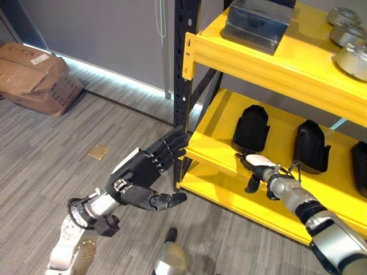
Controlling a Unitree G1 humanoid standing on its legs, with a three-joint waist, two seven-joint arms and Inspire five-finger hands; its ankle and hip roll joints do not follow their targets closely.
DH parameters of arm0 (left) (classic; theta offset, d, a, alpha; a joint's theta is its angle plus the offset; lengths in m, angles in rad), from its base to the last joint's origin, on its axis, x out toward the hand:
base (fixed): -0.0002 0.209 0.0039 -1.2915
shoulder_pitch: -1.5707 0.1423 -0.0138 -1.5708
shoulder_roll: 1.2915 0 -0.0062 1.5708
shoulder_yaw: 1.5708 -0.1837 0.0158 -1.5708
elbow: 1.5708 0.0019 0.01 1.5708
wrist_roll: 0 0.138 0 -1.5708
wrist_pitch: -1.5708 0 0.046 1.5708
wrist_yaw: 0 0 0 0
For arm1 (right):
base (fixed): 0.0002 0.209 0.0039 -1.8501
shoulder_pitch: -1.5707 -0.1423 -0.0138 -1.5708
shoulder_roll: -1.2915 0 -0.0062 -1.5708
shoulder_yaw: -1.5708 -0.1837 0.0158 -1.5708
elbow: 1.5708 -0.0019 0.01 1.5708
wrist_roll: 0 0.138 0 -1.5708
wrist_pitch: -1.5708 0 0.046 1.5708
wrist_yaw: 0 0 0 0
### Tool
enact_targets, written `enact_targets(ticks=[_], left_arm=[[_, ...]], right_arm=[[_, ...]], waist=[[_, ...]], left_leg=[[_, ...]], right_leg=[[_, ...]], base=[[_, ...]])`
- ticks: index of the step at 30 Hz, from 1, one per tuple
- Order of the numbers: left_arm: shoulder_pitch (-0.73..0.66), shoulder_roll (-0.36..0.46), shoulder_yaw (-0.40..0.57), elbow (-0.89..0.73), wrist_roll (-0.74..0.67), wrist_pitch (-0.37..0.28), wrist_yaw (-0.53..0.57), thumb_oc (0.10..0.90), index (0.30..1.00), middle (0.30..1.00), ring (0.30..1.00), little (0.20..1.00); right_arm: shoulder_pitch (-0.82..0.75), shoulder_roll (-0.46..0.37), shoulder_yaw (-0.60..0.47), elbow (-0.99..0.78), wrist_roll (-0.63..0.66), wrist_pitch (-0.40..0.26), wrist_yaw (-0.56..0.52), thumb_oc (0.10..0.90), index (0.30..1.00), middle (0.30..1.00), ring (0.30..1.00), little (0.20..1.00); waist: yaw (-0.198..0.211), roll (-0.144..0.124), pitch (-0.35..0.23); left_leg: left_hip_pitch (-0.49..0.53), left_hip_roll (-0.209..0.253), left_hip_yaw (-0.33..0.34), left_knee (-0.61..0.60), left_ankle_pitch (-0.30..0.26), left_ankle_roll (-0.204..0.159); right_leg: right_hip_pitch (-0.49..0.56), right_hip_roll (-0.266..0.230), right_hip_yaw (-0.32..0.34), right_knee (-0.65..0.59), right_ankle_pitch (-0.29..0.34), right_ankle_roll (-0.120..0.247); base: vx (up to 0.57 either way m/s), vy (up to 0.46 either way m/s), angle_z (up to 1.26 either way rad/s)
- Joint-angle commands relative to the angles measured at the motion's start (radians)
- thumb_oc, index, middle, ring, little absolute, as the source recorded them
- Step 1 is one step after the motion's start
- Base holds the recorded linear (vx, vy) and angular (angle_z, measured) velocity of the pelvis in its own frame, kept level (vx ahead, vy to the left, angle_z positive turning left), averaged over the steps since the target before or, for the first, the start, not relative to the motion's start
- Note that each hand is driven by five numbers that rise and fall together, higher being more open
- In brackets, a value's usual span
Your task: Move parts from the plastic box to the shelf.
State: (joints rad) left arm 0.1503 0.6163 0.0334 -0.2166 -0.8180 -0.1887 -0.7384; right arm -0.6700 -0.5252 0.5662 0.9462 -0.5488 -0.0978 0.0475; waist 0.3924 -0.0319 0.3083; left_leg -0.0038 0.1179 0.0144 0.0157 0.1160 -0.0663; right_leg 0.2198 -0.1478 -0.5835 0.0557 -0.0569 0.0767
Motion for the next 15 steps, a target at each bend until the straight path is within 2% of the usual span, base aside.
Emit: enact_targets(ticks=[1, 7, 15], left_arm=[[-0.022, 0.024, -0.027, -0.105, -0.061, -0.070, -0.048, 0.900, 1.000, 1.000, 1.000, 1.000], [-0.011, 0.019, -0.020, -0.104, -0.091, -0.048, -0.077, 0.900, 1.000, 1.000, 1.000, 1.000], [-0.017, 0.027, -0.030, -0.100, -0.098, -0.051, -0.086, 0.900, 1.000, 1.000, 1.000, 1.000]], right_arm=[[-0.132, -0.058, 0.031, 0.038, 0.000, 0.019, -0.011, 0.900, 1.000, 1.000, 1.000, 1.000], [-0.139, -0.064, 0.028, 0.042, 0.001, 0.022, 0.002, 0.900, 1.000, 1.000, 1.000, 1.000], [-0.161, -0.073, 0.025, 0.056, 0.009, 0.034, -0.004, 0.900, 1.000, 1.000, 1.000, 1.000]], waist=[[0.042, 0.015, -0.060], [0.045, 0.019, -0.063], [0.049, 0.028, -0.053]], left_leg=[[-0.014, 0.032, -0.043, 0.055, -0.086, -0.028], [-0.014, 0.030, -0.052, 0.058, -0.085, -0.029], [-0.027, 0.028, -0.064, 0.068, -0.081, -0.030]], right_leg=[[-0.045, 0.015, 0.037, 0.123, -0.083, -0.037], [-0.045, 0.014, 0.034, 0.136, -0.091, -0.040], [-0.049, 0.012, 0.033, 0.154, -0.098, -0.043]], base=[[0.00, 0.000, 0.00], [0.03, -0.010, 0.06], [0.00, -0.009, 0.01]])
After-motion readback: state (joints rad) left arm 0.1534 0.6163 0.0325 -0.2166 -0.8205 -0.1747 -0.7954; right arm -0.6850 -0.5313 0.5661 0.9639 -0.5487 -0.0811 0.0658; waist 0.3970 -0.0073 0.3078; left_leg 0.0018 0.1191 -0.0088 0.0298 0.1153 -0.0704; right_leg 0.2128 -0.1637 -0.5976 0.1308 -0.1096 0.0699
